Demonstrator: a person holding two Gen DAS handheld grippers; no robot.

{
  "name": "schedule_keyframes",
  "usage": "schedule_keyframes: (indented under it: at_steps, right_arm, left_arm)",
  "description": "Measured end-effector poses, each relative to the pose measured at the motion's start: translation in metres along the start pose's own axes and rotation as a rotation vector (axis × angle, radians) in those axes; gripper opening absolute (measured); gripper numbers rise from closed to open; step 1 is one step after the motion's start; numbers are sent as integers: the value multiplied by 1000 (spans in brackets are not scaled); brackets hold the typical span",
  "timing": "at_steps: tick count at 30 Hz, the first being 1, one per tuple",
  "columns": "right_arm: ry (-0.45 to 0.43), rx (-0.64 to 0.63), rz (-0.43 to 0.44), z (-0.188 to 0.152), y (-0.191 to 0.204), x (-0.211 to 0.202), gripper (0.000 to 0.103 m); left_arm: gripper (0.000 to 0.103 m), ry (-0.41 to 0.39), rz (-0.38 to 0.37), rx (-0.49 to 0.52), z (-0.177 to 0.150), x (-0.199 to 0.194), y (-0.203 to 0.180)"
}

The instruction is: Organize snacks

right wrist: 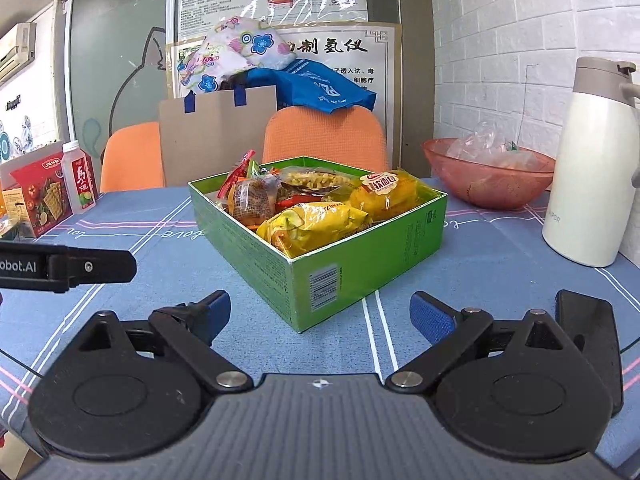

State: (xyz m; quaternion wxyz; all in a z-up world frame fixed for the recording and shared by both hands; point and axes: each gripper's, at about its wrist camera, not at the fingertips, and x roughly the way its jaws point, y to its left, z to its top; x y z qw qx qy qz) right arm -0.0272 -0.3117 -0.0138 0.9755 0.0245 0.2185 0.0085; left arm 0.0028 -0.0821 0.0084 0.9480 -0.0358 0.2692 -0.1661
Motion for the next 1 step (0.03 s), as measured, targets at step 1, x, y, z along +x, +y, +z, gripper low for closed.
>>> schedule_keyframes:
  at_steps: [1]
  right_arm:
    - [0,-1,0,0,0,0,103]
  left_arm:
    - [103,1,-1,1,0,0,0]
